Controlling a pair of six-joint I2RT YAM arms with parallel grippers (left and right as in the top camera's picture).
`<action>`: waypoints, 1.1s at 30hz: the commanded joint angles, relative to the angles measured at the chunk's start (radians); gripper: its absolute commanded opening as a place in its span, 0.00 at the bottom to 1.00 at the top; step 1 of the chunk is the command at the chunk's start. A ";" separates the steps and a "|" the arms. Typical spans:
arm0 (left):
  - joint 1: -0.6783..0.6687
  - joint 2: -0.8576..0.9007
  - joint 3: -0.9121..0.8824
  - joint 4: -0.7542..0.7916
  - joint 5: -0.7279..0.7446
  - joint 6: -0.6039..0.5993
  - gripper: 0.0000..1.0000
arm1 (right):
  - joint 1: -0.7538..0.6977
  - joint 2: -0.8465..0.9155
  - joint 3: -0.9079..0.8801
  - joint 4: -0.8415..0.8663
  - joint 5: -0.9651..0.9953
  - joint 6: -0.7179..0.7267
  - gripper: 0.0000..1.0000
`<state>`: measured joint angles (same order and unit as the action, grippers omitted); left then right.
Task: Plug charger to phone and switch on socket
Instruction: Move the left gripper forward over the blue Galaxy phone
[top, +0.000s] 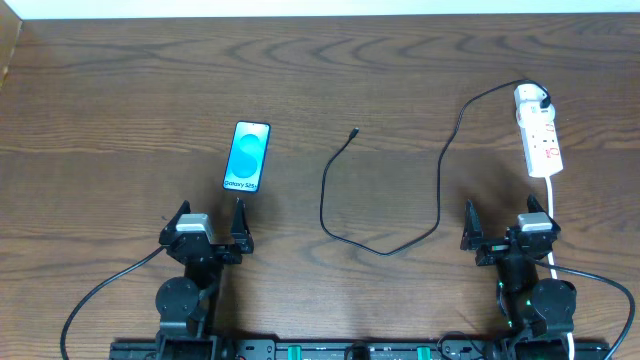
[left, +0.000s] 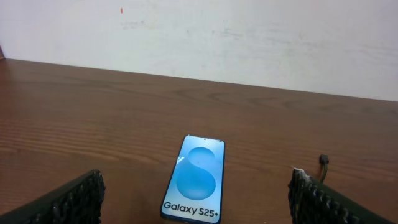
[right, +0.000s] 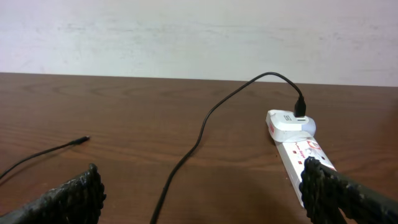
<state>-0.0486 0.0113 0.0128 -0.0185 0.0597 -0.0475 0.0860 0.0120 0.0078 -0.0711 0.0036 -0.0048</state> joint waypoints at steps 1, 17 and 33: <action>-0.003 0.000 0.018 -0.033 -0.008 0.013 0.94 | -0.006 -0.006 -0.002 -0.004 0.002 0.011 0.99; -0.003 0.537 0.436 -0.079 0.115 0.013 0.94 | -0.006 -0.006 -0.002 -0.004 0.002 0.011 0.99; -0.002 1.214 1.066 -0.441 0.248 0.013 0.94 | -0.006 -0.006 -0.002 -0.004 0.002 0.011 0.99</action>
<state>-0.0490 1.0981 0.9394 -0.3923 0.2363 -0.0475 0.0860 0.0120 0.0078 -0.0708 0.0036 -0.0048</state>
